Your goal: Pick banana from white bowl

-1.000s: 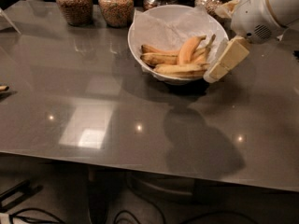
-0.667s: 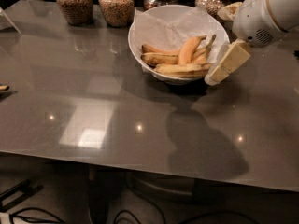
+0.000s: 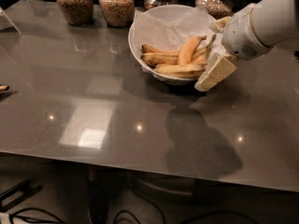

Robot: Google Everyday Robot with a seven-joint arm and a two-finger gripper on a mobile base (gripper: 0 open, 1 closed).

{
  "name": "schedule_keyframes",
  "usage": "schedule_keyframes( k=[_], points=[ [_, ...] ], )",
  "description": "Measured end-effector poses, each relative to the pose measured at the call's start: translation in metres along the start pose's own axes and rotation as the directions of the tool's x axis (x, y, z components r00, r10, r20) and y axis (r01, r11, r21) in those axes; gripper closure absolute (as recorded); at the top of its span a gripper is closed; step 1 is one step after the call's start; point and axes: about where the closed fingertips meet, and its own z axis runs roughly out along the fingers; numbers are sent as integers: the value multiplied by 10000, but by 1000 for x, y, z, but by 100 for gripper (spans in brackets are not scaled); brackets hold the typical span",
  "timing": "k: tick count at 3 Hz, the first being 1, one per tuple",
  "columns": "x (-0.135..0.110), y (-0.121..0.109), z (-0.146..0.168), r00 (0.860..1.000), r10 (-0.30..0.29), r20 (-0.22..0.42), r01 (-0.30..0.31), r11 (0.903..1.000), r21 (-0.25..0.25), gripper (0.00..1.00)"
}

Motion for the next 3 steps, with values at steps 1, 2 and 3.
schedule_keyframes(
  k=[1,2,3],
  points=[
    [7,1,16,9998,-21,-220,20,10000,-59,23],
    [13,3,30,9993,-37,-374,27,9996,-266,31],
    [18,6,40,9988,-36,-480,14,9990,-451,35]
  ],
)
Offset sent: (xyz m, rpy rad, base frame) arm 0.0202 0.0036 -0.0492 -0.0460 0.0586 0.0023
